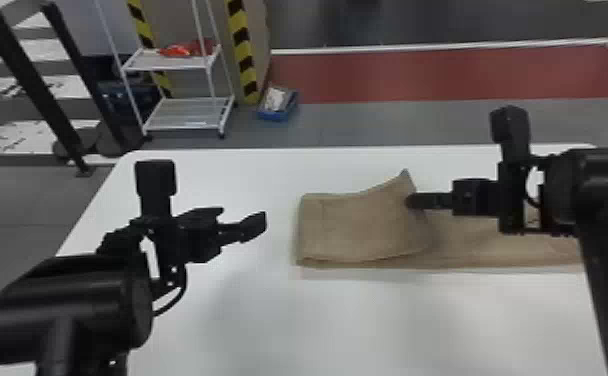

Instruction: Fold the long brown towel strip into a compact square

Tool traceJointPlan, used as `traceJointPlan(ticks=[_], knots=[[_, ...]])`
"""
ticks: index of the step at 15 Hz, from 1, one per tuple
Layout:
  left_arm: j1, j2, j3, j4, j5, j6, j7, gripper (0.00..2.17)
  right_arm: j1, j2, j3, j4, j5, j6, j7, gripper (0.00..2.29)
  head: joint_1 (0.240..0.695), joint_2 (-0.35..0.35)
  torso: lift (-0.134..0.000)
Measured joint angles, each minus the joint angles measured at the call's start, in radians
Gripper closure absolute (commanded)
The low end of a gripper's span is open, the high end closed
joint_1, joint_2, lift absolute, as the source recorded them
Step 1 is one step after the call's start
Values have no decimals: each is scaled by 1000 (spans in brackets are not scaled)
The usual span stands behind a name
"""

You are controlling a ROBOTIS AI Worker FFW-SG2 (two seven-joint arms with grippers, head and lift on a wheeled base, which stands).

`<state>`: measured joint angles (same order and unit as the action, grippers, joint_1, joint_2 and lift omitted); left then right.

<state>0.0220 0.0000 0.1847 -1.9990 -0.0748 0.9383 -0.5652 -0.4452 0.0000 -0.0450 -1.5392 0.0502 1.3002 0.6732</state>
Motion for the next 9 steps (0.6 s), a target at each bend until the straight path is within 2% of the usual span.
traceJointPlan(ticks=[2, 6, 9], knots=[[0, 0, 2, 0, 0, 0, 2, 87, 7, 0, -12, -29, -14, 30, 10, 1123, 695, 105, -124], [3, 0, 1, -6, 0, 3, 3, 87, 37, 0, -97, -240, -60, 216, 56, 1123, 695, 96, -124], [10, 0, -15, -6, -1, 1, 7, 87, 52, 0, -137, -264, -62, 246, 61, 1123, 695, 77, -124]])
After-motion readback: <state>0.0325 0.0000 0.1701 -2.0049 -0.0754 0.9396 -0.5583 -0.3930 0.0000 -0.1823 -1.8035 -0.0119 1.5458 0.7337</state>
